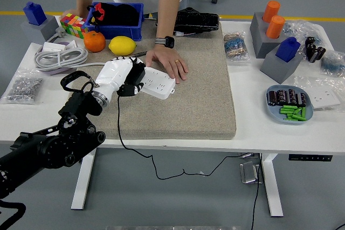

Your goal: Press the white button,pick up the black plug,place it near the board,insert it into the board

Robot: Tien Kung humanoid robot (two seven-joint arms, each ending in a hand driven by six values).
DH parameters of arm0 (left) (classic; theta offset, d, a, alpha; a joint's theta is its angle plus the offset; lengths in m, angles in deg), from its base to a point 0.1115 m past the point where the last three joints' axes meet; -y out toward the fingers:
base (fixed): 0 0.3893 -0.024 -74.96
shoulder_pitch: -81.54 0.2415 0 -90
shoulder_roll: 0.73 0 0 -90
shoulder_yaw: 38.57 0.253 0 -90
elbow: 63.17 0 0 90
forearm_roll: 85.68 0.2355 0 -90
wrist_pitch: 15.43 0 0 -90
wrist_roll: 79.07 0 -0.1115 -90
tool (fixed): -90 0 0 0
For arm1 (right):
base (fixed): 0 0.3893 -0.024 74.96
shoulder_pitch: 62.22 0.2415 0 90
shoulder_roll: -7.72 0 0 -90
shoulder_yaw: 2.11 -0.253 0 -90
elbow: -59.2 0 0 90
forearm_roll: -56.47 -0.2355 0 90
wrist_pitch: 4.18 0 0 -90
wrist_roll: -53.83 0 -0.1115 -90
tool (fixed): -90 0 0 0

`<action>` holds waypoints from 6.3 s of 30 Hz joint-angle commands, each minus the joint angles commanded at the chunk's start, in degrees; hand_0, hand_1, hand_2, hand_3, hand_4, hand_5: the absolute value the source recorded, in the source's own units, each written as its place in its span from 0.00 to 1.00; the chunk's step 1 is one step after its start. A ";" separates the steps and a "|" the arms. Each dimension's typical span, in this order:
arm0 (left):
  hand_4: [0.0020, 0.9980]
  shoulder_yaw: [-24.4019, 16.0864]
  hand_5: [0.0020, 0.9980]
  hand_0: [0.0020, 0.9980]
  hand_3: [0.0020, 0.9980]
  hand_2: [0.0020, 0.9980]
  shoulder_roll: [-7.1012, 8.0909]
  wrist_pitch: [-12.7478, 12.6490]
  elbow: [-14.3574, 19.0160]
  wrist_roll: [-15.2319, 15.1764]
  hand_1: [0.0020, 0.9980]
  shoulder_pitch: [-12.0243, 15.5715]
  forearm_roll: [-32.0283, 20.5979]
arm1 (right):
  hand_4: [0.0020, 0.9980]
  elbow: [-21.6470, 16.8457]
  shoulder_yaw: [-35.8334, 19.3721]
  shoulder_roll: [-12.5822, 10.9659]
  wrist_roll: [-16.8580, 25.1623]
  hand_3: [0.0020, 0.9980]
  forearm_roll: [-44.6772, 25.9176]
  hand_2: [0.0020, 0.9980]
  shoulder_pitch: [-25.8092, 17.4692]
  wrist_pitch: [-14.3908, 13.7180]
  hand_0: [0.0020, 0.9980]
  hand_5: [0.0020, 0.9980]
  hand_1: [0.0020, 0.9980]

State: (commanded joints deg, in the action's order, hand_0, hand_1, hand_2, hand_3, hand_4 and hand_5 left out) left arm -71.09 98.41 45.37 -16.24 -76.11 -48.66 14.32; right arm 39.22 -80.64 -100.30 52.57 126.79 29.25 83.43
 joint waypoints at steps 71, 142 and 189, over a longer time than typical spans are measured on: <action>0.83 -49.46 0.50 0.90 0.83 0.83 11.73 4.67 17.79 -0.76 0.88 19.29 0.45 | 0.66 1.10 -4.27 -0.98 -0.39 0.60 1.37 0.60 1.29 0.29 0.75 0.35 0.62; 0.80 -52.18 0.45 0.90 0.81 0.83 12.41 4.72 20.25 -0.48 0.88 21.79 1.09 | 0.67 2.50 -4.81 -1.92 0.01 0.60 2.31 0.61 2.39 0.80 0.75 0.36 0.62; 0.81 -51.23 0.43 0.90 0.82 0.83 11.60 4.93 20.35 -0.57 0.87 21.56 0.64 | 0.66 3.16 -5.78 -1.88 -0.23 0.60 2.71 0.61 2.19 1.01 0.75 0.36 0.62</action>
State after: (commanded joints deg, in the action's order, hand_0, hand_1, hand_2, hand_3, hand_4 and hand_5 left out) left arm -122.32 110.01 50.30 4.11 -76.67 -27.11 14.96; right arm 42.39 -86.42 -102.17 52.34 129.50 31.43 84.44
